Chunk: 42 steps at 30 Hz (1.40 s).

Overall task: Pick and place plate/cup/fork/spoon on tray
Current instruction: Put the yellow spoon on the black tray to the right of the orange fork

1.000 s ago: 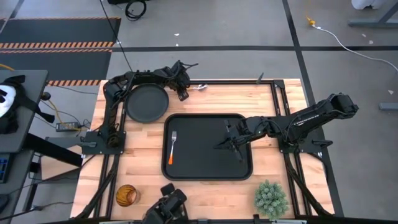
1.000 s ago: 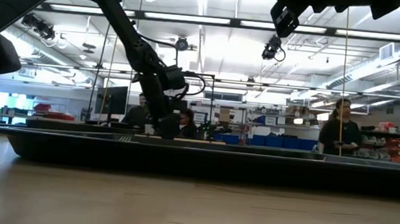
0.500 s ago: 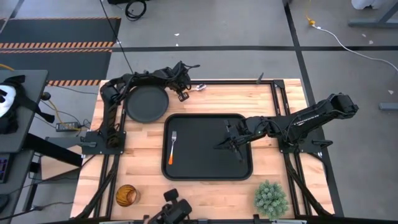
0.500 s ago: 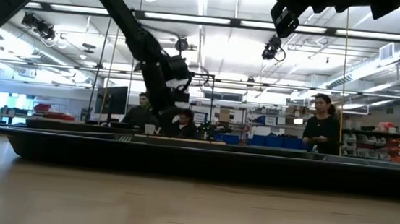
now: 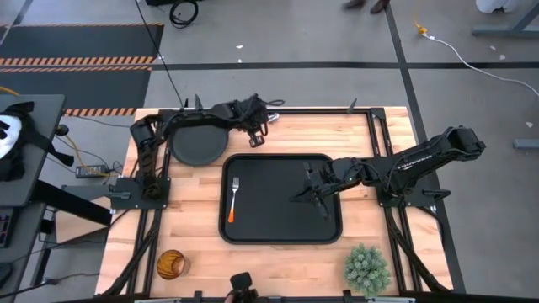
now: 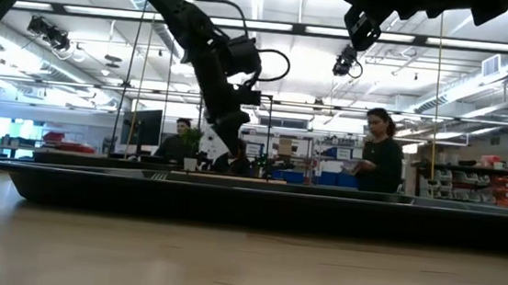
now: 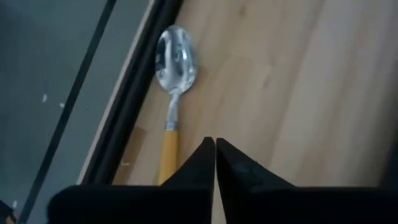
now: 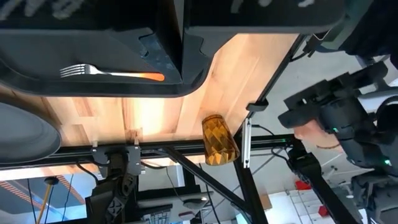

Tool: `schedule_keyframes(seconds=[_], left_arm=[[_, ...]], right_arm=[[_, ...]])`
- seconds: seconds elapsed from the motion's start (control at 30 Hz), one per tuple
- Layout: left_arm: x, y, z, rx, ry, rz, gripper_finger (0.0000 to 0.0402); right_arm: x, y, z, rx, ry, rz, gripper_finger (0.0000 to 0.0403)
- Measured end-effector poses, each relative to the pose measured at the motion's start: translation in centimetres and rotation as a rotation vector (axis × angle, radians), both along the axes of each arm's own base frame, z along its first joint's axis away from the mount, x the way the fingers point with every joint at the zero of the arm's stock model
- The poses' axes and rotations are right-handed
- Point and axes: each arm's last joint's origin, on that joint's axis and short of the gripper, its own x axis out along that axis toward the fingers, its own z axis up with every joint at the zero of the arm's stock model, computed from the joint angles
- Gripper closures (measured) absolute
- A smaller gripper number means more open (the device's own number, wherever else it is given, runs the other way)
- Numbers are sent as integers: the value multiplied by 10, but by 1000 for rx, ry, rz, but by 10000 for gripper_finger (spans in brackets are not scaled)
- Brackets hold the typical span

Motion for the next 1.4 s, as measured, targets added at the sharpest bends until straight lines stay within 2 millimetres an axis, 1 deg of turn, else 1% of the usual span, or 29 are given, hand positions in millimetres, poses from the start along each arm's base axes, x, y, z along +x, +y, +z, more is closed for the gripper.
schedule_keyframes(seconds=[0.1,0.2,0.33,0.43,0.53,0.63,0.87,1.03,1.13,1.23,1.33,1.4], left_arm=[[0,12,-3,-16,-57,21,349],[-6,26,-11,-95,-108,29,309],[-14,44,-28,-153,-111,74,260],[-18,53,-41,-167,-99,96,238],[-21,61,-50,-190,-107,101,234],[-23,67,-55,-227,-136,89,244],[-30,77,-58,-218,-133,97,268],[-30,75,-69,-237,-96,99,261],[-26,75,-66,-234,-51,109,248],[-24,77,-66,-267,-17,117,237],[-22,78,-67,-278,15,109,237],[-20,77,-67,-270,26,84,246]], right_arm=[[0,0,0,5,7,-2,392],[0,0,-1,5,9,-2,392],[0,0,-1,-1,7,-1,392],[0,-2,-1,-3,6,-7,392],[1,-5,-1,-3,5,-17,392],[1,-8,-1,-3,5,-29,392],[2,-12,0,-1,4,-45,392],[2,-14,0,-2,3,-52,392],[2,-15,0,0,2,-56,392],[3,-16,0,4,0,-61,392],[3,-15,0,7,-3,-60,392],[3,-15,0,7,-2,-61,392]])
